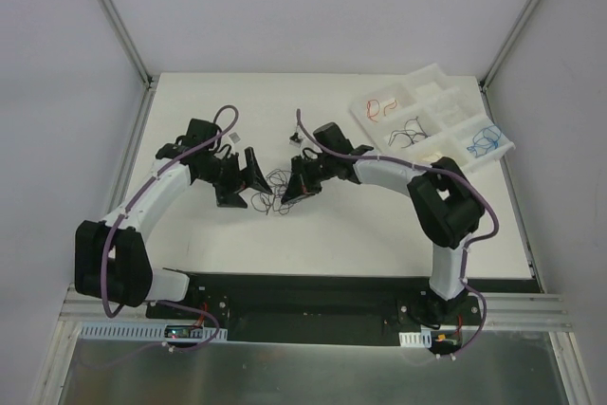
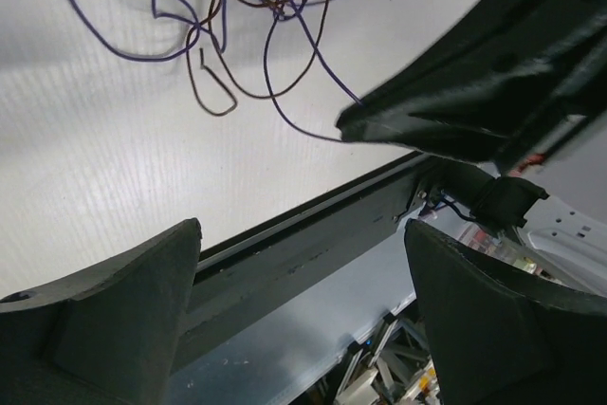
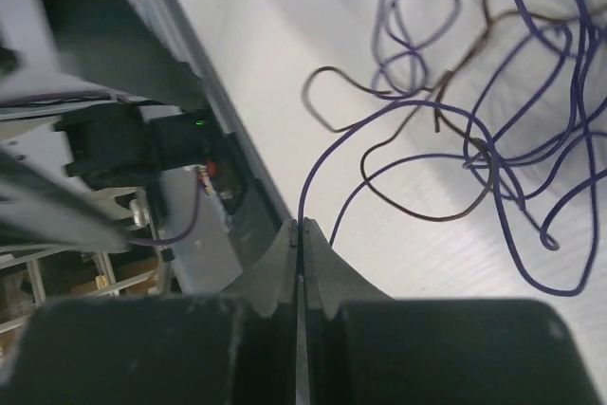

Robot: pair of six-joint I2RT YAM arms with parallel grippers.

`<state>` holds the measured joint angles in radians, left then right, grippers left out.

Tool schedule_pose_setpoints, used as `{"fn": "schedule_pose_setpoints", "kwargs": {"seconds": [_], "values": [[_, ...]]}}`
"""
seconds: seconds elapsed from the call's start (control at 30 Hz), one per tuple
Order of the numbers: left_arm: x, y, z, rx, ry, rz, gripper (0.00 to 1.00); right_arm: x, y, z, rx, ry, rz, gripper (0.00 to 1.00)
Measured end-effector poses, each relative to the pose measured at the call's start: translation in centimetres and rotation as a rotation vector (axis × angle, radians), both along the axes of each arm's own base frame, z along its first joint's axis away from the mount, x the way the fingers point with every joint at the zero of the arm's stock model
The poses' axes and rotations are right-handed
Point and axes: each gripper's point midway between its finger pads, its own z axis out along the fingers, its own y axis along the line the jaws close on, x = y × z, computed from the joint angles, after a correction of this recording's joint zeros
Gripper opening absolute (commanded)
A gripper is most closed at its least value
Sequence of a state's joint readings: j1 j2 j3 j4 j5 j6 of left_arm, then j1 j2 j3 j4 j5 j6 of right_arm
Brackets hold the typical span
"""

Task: Untangle the cables

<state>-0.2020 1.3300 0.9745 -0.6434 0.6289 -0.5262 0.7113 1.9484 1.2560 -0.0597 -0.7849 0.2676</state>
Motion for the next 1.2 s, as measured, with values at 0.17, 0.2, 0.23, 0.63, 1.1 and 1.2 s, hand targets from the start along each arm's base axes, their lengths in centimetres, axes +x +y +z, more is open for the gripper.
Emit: {"fn": "schedule_pose_setpoints", "kwargs": {"seconds": [0.17,0.2,0.23,0.63,1.1,1.2], "values": [[0.2,-1.0,-0.1,-0.002,-0.017,-0.058,0.82,0.9,-0.1,5.2,0.121,0.000,-0.035,0.00],[0.2,-1.1,-0.1,-0.005,-0.019,-0.064,0.84,1.2,-0.2,6.1,0.139,-0.001,-0.047,0.00],[0.2,-1.3,-0.1,-0.009,-0.022,-0.069,0.87,1.5,-0.3,6.8,0.157,0.000,-0.056,0.00],[1.8,-2.7,1.4,-0.105,-0.096,-0.077,0.96,2.1,0.4,11.7,0.272,0.060,-0.065,0.00],[3.7,-4.6,-3.8,-0.140,0.062,-0.074,0.94,1.9,1.0,24.4,0.484,0.005,-0.069,0.00],[3.9,-4.5,-6.3,-0.111,0.130,-0.059,0.94,1.5,0.6,31.2,0.585,-0.076,-0.052,0.00]]}}
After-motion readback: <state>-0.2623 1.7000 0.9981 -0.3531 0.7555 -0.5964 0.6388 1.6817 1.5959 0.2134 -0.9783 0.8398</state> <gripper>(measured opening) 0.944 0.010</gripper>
